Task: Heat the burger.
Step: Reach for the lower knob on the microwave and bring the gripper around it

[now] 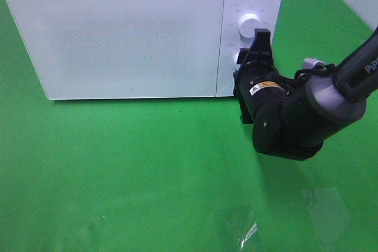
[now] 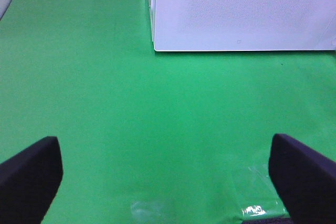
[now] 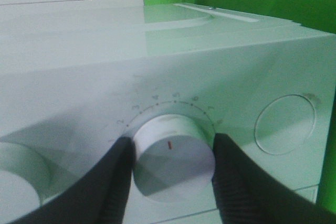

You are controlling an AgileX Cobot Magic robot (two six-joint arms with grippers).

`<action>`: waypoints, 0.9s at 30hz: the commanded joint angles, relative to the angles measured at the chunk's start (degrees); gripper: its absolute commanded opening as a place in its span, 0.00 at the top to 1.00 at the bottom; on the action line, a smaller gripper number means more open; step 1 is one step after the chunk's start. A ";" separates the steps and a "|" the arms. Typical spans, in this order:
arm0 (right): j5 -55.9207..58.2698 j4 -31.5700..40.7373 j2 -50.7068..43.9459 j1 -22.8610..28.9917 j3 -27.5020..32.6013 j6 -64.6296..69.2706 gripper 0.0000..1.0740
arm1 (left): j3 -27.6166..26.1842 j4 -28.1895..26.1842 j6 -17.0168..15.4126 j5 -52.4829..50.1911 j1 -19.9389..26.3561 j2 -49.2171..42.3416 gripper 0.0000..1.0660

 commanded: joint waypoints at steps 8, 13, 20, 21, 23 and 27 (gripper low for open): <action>-7.45 -7.85 -1.15 -0.34 -2.86 -1.43 0.91 | 0.29 -0.23 0.17 -0.23 0.11 -0.92 0.05; -6.76 -6.47 -1.15 -0.34 -2.86 -3.09 0.79 | 0.29 -0.23 0.17 -0.23 0.11 -0.92 0.05; -5.96 -3.78 -1.32 -0.34 -0.57 -3.50 0.62 | 0.29 -0.23 0.17 -0.23 0.11 -0.92 0.05; -5.21 -3.84 -1.32 -0.29 -0.17 -3.90 0.59 | 0.29 -0.23 0.17 -0.23 0.11 -0.92 0.05; -4.81 -4.13 -1.32 -0.17 -0.17 -4.58 0.55 | 0.29 -0.23 0.17 -0.23 0.11 -0.92 0.05; -4.35 -4.18 -1.72 -0.17 -0.17 -6.59 0.48 | 0.29 -0.23 0.17 -0.23 0.11 -0.92 0.05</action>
